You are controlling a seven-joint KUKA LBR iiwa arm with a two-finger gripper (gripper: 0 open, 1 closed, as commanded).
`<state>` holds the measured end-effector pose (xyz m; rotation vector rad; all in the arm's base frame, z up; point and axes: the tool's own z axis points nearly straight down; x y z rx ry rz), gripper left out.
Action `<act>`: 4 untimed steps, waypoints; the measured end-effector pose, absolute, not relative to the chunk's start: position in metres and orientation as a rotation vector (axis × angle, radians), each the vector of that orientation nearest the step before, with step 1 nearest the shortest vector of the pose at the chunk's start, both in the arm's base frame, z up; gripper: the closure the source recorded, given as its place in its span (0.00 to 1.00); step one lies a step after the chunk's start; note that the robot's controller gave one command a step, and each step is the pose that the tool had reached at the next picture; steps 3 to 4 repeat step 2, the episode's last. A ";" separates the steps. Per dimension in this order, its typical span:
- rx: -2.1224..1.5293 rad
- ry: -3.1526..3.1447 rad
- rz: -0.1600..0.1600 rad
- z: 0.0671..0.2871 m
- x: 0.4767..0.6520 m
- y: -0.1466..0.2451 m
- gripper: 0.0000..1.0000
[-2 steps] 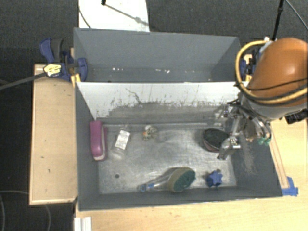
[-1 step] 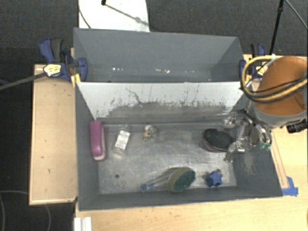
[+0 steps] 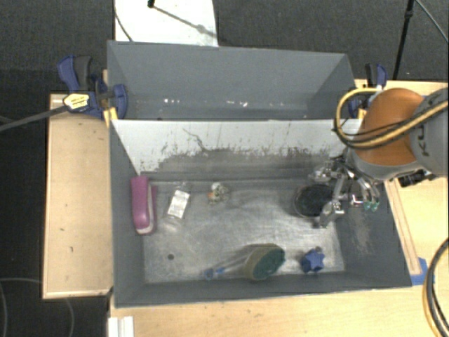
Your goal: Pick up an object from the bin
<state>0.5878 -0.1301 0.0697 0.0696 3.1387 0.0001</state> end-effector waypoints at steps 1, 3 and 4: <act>0.064 3.134 -0.003 0.075 0.589 -0.130 1.00; -0.422 3.104 -0.003 0.239 0.570 -0.100 1.00; -0.422 3.104 -0.003 0.239 0.570 -0.100 1.00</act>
Offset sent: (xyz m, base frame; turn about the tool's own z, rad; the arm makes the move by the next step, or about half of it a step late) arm 0.0000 0.0000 0.0000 0.0000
